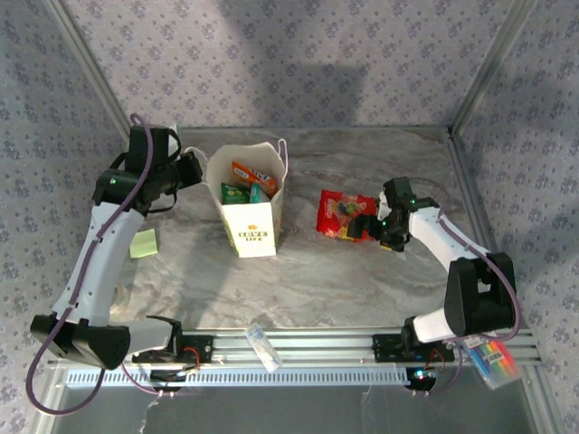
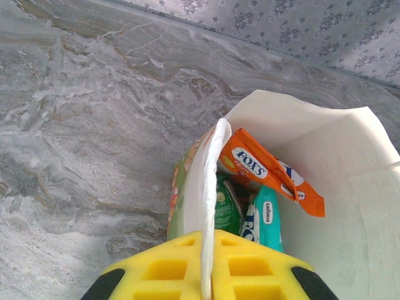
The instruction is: Place the snacks into the paper bag
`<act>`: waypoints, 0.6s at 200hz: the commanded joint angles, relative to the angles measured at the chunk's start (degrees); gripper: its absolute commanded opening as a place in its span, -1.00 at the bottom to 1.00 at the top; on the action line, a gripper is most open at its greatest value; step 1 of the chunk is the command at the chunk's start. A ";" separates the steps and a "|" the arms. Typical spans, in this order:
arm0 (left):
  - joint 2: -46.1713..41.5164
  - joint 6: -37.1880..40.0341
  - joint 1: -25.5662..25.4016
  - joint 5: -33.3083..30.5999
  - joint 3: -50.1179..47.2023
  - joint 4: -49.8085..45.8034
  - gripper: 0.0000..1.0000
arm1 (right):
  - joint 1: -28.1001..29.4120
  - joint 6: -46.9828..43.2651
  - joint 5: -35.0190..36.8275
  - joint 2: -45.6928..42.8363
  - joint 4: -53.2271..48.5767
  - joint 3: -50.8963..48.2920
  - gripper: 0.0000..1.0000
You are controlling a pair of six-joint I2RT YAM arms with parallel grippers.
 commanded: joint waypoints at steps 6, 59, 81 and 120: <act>0.29 1.10 -0.46 0.81 2.31 -0.06 -0.81 | -0.16 3.02 -3.01 -1.82 6.33 -2.37 1.00; 0.96 1.28 -0.46 0.64 1.70 0.09 -0.81 | -2.46 3.00 -3.93 3.66 11.76 -1.85 1.00; 1.66 1.10 -0.46 0.79 1.89 -0.07 -0.80 | -3.23 2.90 -4.08 6.10 12.58 -1.30 0.99; 3.33 0.58 -0.61 0.73 3.39 -0.47 -0.80 | -3.77 2.48 -6.41 8.27 16.90 -1.01 1.00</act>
